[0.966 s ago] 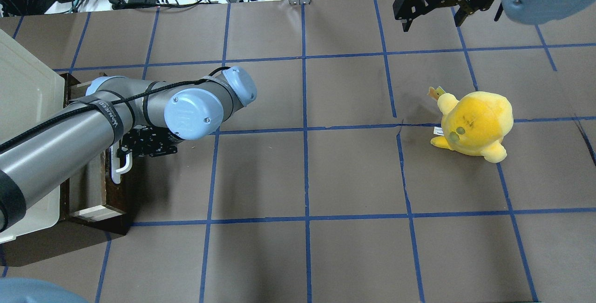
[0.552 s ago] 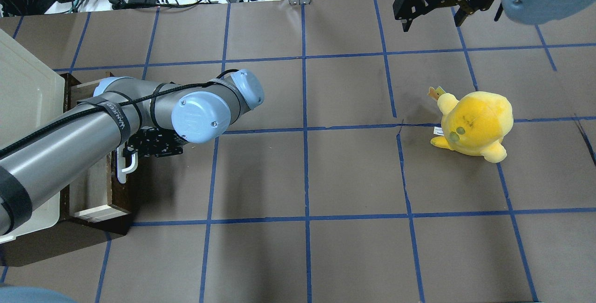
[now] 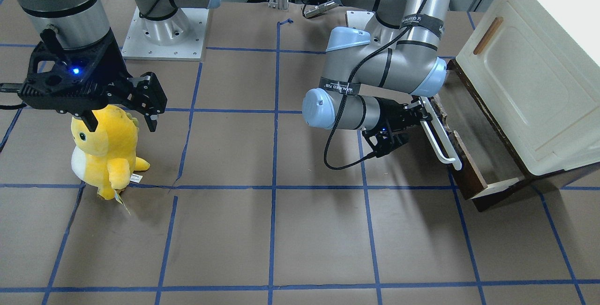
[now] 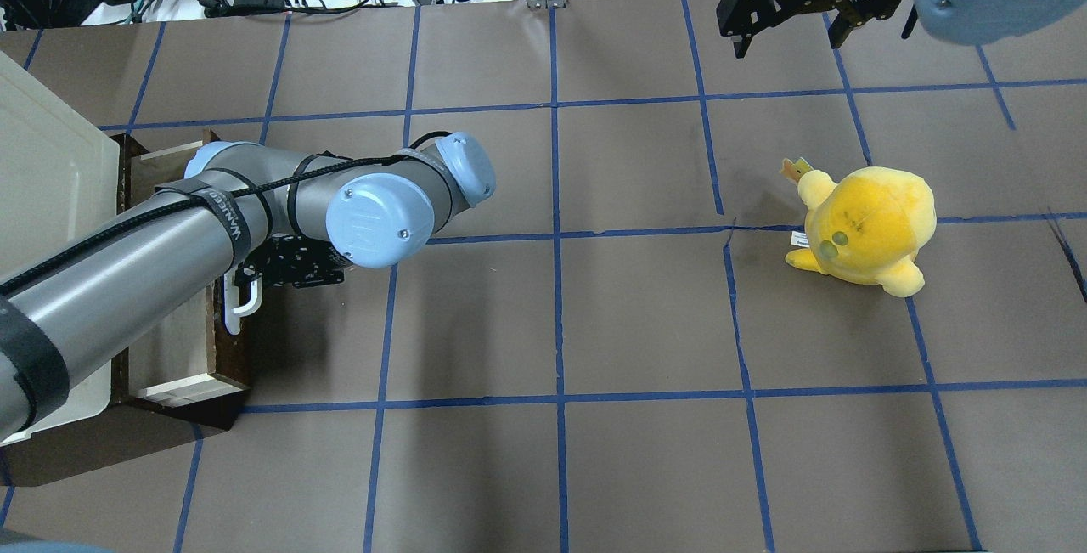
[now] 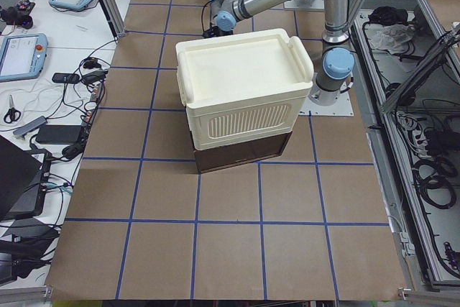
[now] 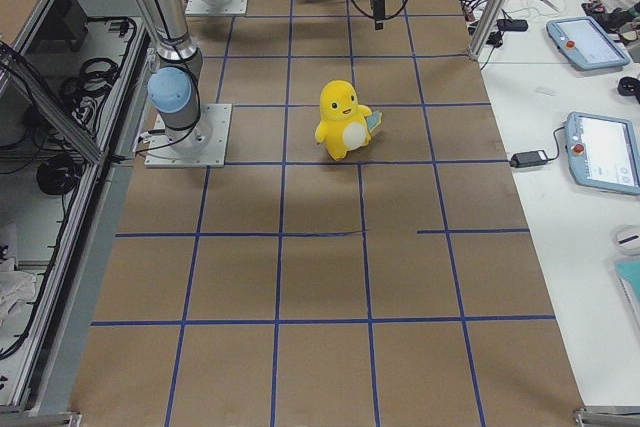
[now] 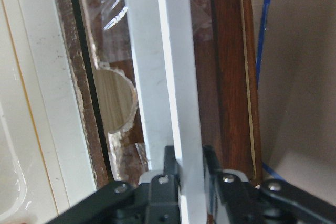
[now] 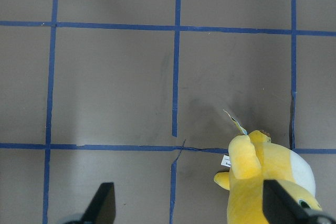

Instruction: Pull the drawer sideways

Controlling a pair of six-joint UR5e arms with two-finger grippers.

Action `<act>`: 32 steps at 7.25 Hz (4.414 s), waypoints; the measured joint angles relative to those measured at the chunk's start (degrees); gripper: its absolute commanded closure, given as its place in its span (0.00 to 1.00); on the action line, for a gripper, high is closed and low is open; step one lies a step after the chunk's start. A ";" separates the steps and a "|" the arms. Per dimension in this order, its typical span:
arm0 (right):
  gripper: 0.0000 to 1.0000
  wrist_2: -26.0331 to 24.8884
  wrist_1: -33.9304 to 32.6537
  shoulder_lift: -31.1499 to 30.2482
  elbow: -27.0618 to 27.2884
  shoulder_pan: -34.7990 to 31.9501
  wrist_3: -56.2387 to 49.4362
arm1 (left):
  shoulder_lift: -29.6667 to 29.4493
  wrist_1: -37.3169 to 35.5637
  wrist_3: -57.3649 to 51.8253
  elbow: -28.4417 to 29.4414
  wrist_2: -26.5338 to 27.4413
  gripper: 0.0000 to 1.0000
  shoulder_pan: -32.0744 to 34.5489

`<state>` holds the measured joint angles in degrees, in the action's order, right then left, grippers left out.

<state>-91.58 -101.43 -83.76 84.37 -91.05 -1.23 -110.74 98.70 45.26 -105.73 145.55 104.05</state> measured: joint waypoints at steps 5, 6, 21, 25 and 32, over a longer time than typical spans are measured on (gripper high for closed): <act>0.00 0.00 0.00 0.00 0.00 0.00 0.00 | -0.01 0.00 -0.13 0.00 0.00 1.00 1.01; 0.00 0.00 0.00 0.00 0.00 0.00 0.00 | -0.02 0.02 -0.16 0.00 0.00 1.00 1.09; 0.00 0.00 0.00 0.00 0.00 0.00 0.00 | -0.10 -0.24 -0.14 0.01 0.07 0.00 2.49; 0.00 0.00 0.00 0.00 0.00 0.00 0.00 | -0.11 -0.25 -0.14 0.02 0.08 0.00 2.47; 0.00 0.00 0.00 0.00 0.00 0.00 0.00 | -0.11 -0.25 -0.14 0.02 0.08 0.00 2.47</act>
<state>-91.58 -101.43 -83.76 84.38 -91.05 -1.23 -110.85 98.45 45.12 -105.71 145.63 106.52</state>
